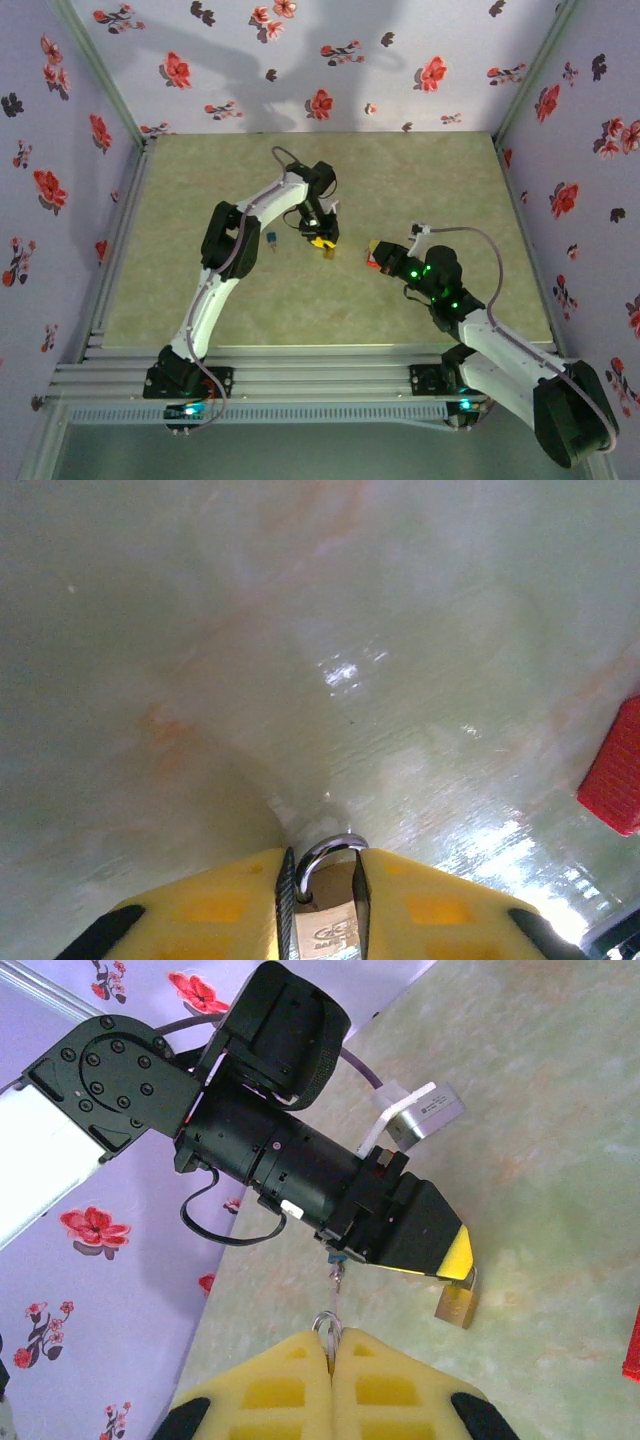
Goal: Lock with the key
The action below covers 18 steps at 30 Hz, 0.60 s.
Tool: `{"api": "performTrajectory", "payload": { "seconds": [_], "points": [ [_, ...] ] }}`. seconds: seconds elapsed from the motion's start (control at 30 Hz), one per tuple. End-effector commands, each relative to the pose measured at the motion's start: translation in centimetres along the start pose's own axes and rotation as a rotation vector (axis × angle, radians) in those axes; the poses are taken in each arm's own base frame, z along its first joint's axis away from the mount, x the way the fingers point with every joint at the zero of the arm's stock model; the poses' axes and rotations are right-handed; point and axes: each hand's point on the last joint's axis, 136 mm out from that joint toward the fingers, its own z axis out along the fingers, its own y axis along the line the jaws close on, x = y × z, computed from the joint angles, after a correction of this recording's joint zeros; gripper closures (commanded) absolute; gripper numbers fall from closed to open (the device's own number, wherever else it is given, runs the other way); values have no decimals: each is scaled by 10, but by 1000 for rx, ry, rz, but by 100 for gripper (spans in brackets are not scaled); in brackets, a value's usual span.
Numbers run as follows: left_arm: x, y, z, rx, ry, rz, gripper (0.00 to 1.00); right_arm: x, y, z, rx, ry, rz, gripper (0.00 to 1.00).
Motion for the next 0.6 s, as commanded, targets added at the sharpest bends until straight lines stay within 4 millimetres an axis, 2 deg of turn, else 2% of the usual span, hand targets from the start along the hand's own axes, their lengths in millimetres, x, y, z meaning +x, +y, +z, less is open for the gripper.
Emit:
{"api": "performTrajectory", "payload": {
  "seconds": [0.0, 0.2, 0.4, 0.57],
  "points": [
    [1, -3, -4, -3, 7, 18, 73, -7, 9, 1, -35, -19, 6, 100],
    [-5, -10, -25, 1, -45, 33, 70, -7, 7, 2, -30, -15, 7, 100],
    [-11, -35, -73, 42, -174, 89, 62, -4, 4, 5, -21, 2, 8, 100],
    [-3, -53, -110, 70, -301, 151, 58, -2, 1, 8, -14, 12, 8, 100]
  ]
}}
